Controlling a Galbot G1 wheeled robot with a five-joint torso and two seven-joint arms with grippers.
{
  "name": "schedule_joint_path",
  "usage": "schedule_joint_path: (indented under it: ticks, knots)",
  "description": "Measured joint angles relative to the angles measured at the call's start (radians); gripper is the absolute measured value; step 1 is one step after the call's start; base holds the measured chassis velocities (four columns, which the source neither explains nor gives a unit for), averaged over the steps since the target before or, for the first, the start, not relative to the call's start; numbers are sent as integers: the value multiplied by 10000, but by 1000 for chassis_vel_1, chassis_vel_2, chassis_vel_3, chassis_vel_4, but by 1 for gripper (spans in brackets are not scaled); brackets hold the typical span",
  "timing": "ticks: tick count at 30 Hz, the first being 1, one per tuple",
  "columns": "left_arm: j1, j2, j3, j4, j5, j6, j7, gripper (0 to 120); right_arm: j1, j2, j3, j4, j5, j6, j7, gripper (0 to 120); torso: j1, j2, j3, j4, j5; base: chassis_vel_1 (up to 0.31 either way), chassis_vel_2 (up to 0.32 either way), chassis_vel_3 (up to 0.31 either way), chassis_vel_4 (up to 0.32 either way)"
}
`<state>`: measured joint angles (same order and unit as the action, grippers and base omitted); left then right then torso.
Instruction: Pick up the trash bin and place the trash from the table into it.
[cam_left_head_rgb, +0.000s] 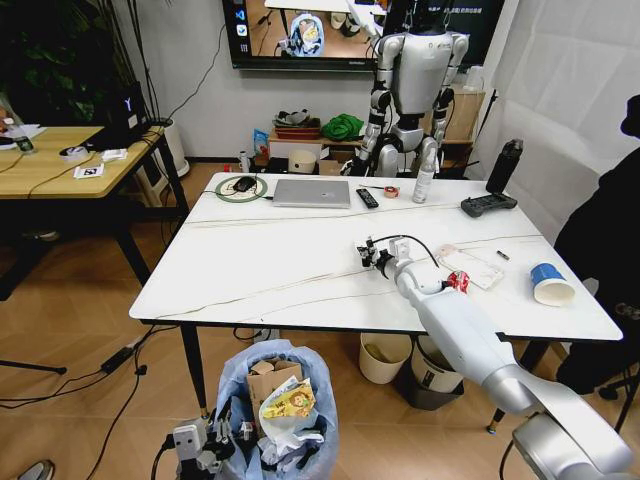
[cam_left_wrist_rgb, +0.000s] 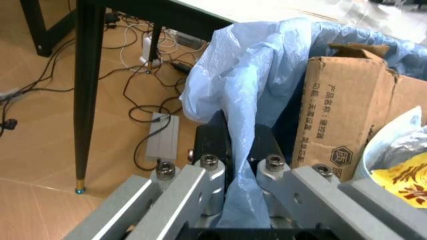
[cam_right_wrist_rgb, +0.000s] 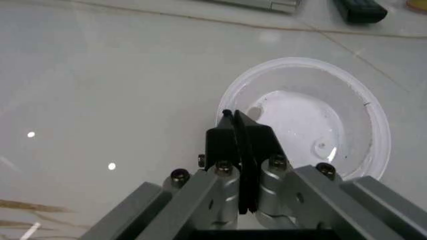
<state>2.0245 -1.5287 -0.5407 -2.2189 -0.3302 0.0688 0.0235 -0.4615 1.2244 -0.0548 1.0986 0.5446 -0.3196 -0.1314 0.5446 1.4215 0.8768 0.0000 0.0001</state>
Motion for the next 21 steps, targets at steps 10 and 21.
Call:
schedule_joint_path:
  ticks: [10, 21]
  knots:
    - [-182, 211, 109, -2, -113, 98, -31, 1, -989, -1401, 92, 2753, 1125, -416, 504, 0, 0, 0, 0, -4, -1, 0, 0, 0, 0]
    - [-513, 227, 19, 113, -363, 235, -209, 1, -1927, -2268, -383, 4807, 2086, -324, 609, 0, -1, 0, -1, -2, -3, 0, 0, 0, 0]
